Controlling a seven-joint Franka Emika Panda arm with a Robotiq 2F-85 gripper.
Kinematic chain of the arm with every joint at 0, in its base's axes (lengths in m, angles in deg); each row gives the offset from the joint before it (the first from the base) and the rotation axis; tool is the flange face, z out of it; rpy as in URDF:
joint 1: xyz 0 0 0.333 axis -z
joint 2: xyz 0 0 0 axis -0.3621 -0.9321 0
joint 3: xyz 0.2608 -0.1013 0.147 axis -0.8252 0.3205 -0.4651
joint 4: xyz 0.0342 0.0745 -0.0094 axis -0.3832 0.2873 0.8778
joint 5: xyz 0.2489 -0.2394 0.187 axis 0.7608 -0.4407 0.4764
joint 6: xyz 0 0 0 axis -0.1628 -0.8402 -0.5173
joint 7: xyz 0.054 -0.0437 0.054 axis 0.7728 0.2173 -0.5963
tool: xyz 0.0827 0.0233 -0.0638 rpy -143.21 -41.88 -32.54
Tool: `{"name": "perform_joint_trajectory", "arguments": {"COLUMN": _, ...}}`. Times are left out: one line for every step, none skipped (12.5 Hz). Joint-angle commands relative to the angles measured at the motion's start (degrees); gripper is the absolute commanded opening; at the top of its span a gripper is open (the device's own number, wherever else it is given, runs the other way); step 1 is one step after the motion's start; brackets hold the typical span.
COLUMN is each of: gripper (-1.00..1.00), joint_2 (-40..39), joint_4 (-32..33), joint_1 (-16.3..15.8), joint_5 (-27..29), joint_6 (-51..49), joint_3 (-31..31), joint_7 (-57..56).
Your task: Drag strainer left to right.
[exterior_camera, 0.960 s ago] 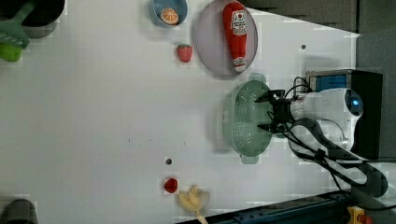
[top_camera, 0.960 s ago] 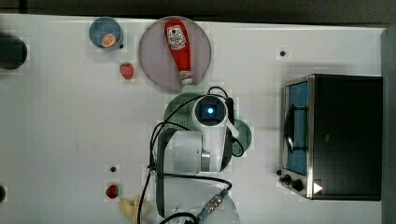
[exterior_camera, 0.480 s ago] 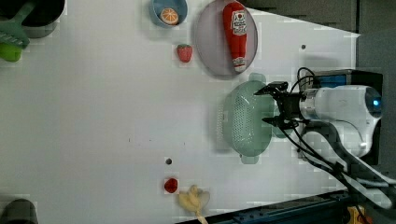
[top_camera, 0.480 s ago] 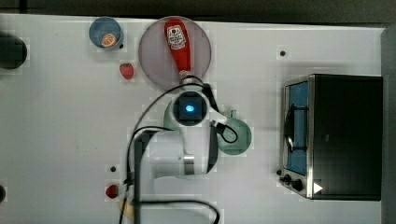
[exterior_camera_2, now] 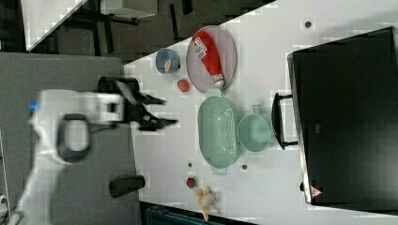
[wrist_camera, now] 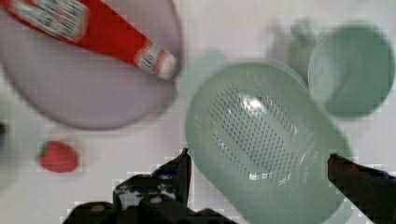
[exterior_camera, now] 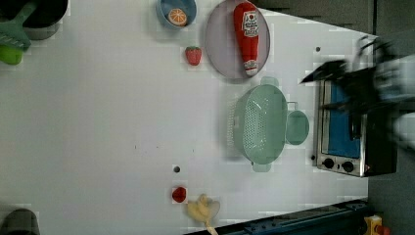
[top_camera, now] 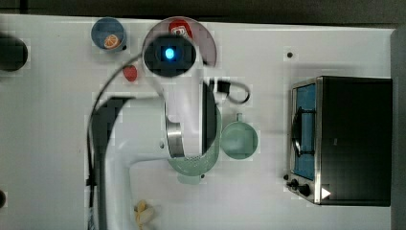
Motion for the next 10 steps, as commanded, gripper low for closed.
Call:
{"name": "perform_joint_trajectory", "arguments": {"gripper": 1.00, "joint_2": 2.82, "joint_4": -9.85, "joint_1": 2.24, "joint_5": -1.06, "joint_6": -4.02, "joint_3": 4.81, "joint_7": -18.52}}
{"name": "perform_joint_trajectory", "arguments": {"gripper": 1.00, "joint_2": 3.05, "joint_4": -12.19, "joint_1": 2.23, "joint_5": -1.06, "joint_6": -6.61, "joint_3": 5.21, "joint_7": -18.74}}
{"name": "perform_joint_trajectory", "arguments": {"gripper": 1.00, "joint_2": 3.39, "joint_4": -14.15, "joint_1": 2.23, "joint_5": -0.98, "joint_6": -10.48, "joint_3": 5.27, "joint_7": -18.64}}
{"name": "perform_joint_trajectory", "arguments": {"gripper": 1.00, "joint_2": 3.69, "joint_4": -15.84, "joint_1": 2.18, "joint_5": -0.82, "joint_6": -13.90, "joint_3": 5.25, "joint_7": -18.63}}
{"name": "perform_joint_trajectory", "arguments": {"gripper": 1.00, "joint_2": 3.90, "joint_4": -17.08, "joint_1": 2.20, "joint_5": -0.82, "joint_6": -16.29, "joint_3": 5.41, "joint_7": -18.59}}
{"name": "perform_joint_trajectory", "arguments": {"gripper": 1.00, "joint_2": 4.03, "joint_4": -17.74, "joint_1": 2.22, "joint_5": -0.84, "joint_6": -18.31, "joint_3": 5.55, "joint_7": -18.60}}
{"name": "perform_joint_trajectory", "arguments": {"gripper": 1.00, "joint_2": 4.10, "joint_4": -17.79, "joint_1": 2.25, "joint_5": -0.87, "joint_6": -19.64, "joint_3": 5.76, "joint_7": -18.61}}
{"name": "perform_joint_trajectory", "arguments": {"gripper": 1.00, "joint_2": 4.10, "joint_4": -17.79, "joint_1": 2.21, "joint_5": -0.61, "joint_6": -19.85, "joint_3": 5.70, "joint_7": -18.78}}
{"name": "perform_joint_trajectory", "arguments": {"gripper": 1.00, "joint_2": 4.09, "joint_4": -17.75, "joint_1": 2.18, "joint_5": -0.61, "joint_6": -19.85, "joint_3": 5.61, "joint_7": -18.78}}
{"name": "perform_joint_trajectory", "arguments": {"gripper": 1.00, "joint_2": 4.07, "joint_4": -17.71, "joint_1": 2.19, "joint_5": -0.61, "joint_6": -19.81, "joint_3": 5.62, "joint_7": -18.77}}
